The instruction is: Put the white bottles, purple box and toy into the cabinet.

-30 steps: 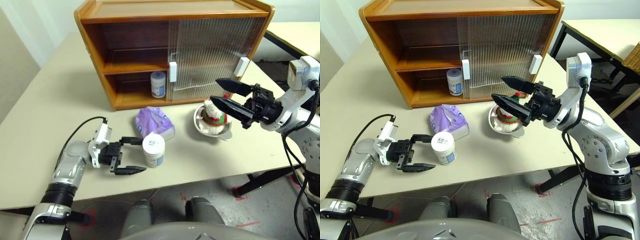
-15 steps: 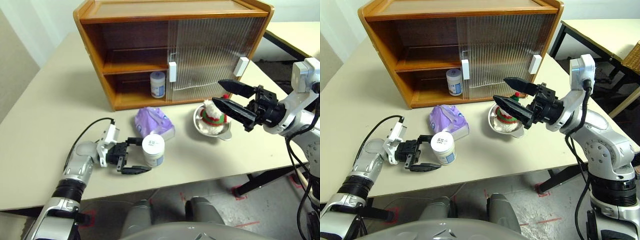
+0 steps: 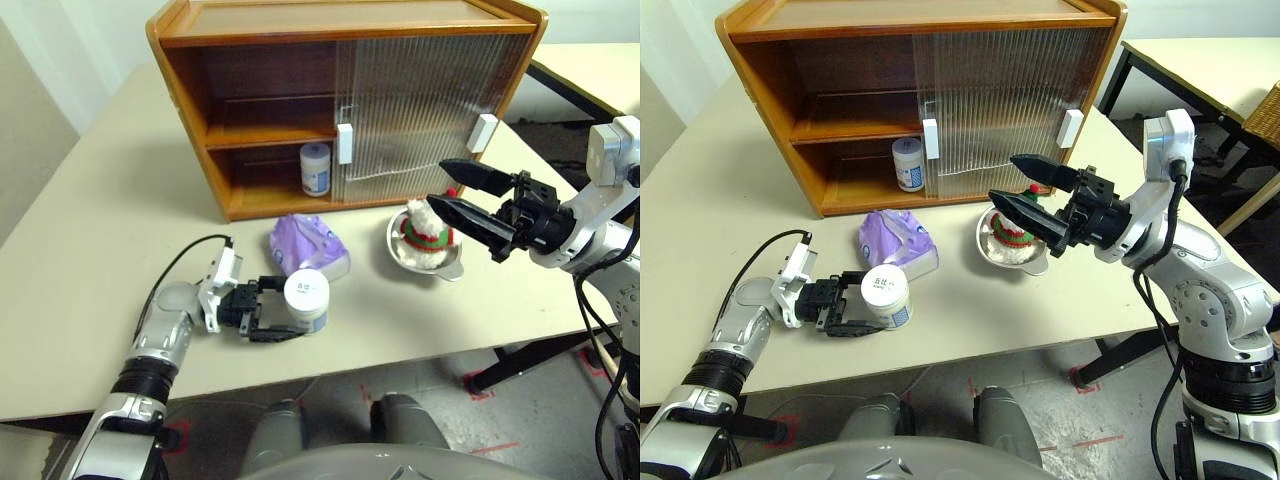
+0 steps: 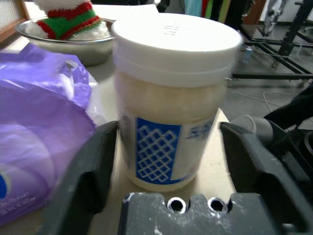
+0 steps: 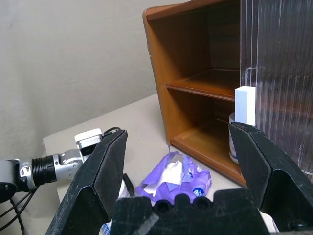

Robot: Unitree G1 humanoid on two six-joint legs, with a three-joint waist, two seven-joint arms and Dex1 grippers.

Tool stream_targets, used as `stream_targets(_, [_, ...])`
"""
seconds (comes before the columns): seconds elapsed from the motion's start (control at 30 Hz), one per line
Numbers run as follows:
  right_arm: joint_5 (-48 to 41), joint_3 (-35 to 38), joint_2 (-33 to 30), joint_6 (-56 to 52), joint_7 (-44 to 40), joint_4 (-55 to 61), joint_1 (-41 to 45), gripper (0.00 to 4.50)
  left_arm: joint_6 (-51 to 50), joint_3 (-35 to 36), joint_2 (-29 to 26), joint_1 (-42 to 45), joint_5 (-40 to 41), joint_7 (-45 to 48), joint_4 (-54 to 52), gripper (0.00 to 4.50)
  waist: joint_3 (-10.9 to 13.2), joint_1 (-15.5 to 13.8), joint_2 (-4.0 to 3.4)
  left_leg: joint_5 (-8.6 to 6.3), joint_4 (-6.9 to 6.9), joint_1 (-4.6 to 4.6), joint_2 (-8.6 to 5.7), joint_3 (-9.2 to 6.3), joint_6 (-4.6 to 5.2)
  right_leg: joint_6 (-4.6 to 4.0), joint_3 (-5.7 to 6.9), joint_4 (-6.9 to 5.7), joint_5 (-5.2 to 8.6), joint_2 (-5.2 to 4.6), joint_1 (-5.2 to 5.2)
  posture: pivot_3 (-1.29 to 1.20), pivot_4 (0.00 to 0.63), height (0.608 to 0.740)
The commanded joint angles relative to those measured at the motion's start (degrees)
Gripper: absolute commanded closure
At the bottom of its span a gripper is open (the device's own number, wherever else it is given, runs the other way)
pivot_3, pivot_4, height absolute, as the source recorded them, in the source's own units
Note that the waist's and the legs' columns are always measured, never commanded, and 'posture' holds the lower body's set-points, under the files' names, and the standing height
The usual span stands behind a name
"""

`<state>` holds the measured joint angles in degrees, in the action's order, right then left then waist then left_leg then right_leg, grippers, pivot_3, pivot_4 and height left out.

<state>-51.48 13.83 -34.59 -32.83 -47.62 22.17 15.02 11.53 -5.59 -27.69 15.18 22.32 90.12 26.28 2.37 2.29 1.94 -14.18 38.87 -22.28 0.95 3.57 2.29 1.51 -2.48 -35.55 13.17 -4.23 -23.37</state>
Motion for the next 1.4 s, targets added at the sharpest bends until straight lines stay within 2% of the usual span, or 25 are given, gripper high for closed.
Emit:
stream_targets(0.03, [-0.2,0.0,-0.1,-0.1,0.1,0.2,0.0,0.0,-0.8,-0.4,0.2,0.2,-0.5,-0.3,-0.2,1.43,0.0,0.0,0.0,0.0,0.0,0.0,0.0,0.0,0.0,0.01,0.0,0.0,0.0,0.0,0.0,-0.07,0.0,0.74])
stream_targets(0.13, [-0.1,-0.2,0.0,-0.1,0.0,0.1,0.1,0.0,-1.1,-0.2,0.2,0.2,-0.4,-0.6,-0.6,1.43,0.0,0.0,0.0,0.0,0.0,0.0,0.0,0.0,0.0,0.01,0.0,0.0,0.01,0.0,0.0,-0.07,0.0,0.74])
stream_targets(0.5, [1.0,-1.4,1.1,0.6,-0.6,-1.3,1.2,0.0,-10.4,0.5,-1.8,-1.6,4.4,-1.5,-16.0,1.43,0.0,0.0,0.0,0.0,-0.01,-0.01,0.01,0.0,0.0,0.02,-0.01,0.01,0.02,0.01,-0.01,-0.04,0.0,0.74])
stream_targets(0.67, [1.4,-1.8,1.6,0.9,-0.9,-1.8,1.6,0.0,-14.8,2.7,-1.9,1.0,6.7,-5.0,-18.3,1.43,0.0,-0.1,-0.02,0.0,-0.01,-0.01,0.02,-0.01,0.0,0.02,-0.02,0.0,0.02,0.05,-0.01,-0.04,0.0,0.74])
stream_targets(0.9, [1.7,-2.1,2.1,1.1,-1.0,-2.0,1.8,0.0,-20.4,7.7,-0.2,9.0,4.8,-18.3,-9.5,1.43,0.0,-0.2,0.0,0.01,0.01,-0.01,0.0,-0.03,0.02,0.25,-0.04,0.01,-0.11,0.13,0.02,-0.04,0.0,0.74])
stream_targets(1.13, [1.7,-2.1,2.5,1.1,-0.8,-1.8,1.6,0.0,-26.6,11.0,2.8,13.0,3.6,-33.9,-6.2,1.43,0.0,-0.1,0.0,0.02,-0.01,-0.03,0.02,-0.1,0.06,0.49,-0.05,0.0,-0.13,0.23,0.0,-0.04,0.0,0.74])
stream_targets(1.4, [1.7,-1.8,2.7,1.0,-0.6,-1.2,1.1,0.0,-23.9,12.0,4.1,16.0,-0.4,-43.8,0.2,1.43,0.0,-0.2,0.02,-0.01,-0.02,-0.03,-0.01,-0.09,0.02,0.48,-0.06,0.0,-0.13,0.2,0.0,-0.05,0.0,0.74])
